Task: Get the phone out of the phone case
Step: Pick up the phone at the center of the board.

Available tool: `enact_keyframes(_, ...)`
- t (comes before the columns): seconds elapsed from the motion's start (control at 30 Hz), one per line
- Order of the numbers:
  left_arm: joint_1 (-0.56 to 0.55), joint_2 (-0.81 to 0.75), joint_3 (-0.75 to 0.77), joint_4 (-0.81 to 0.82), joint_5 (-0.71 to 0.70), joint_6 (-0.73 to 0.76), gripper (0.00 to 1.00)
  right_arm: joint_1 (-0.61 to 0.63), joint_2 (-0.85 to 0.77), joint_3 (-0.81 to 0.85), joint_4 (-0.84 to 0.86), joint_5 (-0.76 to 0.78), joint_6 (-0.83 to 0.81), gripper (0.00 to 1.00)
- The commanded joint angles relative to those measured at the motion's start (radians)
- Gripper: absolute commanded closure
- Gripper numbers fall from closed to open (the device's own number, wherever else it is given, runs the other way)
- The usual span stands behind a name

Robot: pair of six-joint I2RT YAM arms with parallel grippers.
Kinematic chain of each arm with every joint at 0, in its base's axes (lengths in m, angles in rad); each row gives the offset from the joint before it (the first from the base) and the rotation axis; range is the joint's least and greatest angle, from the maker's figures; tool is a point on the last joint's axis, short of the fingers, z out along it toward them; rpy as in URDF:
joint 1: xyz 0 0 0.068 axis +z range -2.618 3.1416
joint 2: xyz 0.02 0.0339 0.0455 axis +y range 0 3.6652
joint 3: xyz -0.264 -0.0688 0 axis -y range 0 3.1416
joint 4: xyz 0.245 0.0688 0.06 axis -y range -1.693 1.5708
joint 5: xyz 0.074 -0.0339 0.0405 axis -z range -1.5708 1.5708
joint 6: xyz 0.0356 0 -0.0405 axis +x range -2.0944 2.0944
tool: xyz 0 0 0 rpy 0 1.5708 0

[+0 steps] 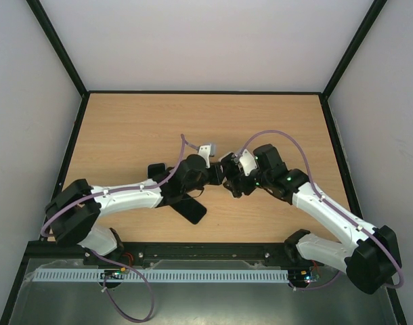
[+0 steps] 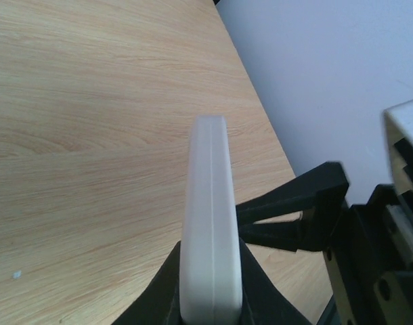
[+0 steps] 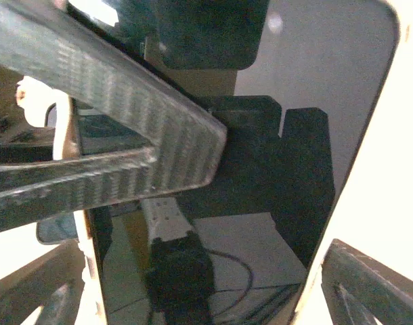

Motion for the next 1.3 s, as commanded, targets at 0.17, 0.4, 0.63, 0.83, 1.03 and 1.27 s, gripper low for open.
enact_keyframes(0.17,0.117,-0.218,-0.027,-0.128,0.136,0.132,0.98,0.008,-0.043,0.104,-0.008,-0.084,-0.023,0.02)
enact_keyframes(0.4,0.179,-0.376,-0.023,-0.305,0.32,0.331,0.98,0.0,-0.09,0.169,-0.08,-0.24,-0.031,0.01)
enact_keyframes(0.63,0.232,-0.493,-0.042,-0.315,0.542,0.407,0.97,-0.002,-0.099,0.229,-0.167,-0.411,-0.053,0.04)
enact_keyframes(0.83,0.251,-0.521,-0.044,-0.255,0.745,0.431,0.98,0.0,-0.14,0.211,-0.257,-0.525,-0.184,0.16)
enact_keyframes(1.03,0.255,-0.511,-0.037,-0.182,0.836,0.427,0.98,0.0,-0.182,0.179,-0.257,-0.603,-0.247,0.2)
enact_keyframes(1.27,0.255,-0.487,-0.045,-0.046,0.94,0.356,0.97,0.0,-0.121,0.175,-0.218,-0.689,-0.191,0.37)
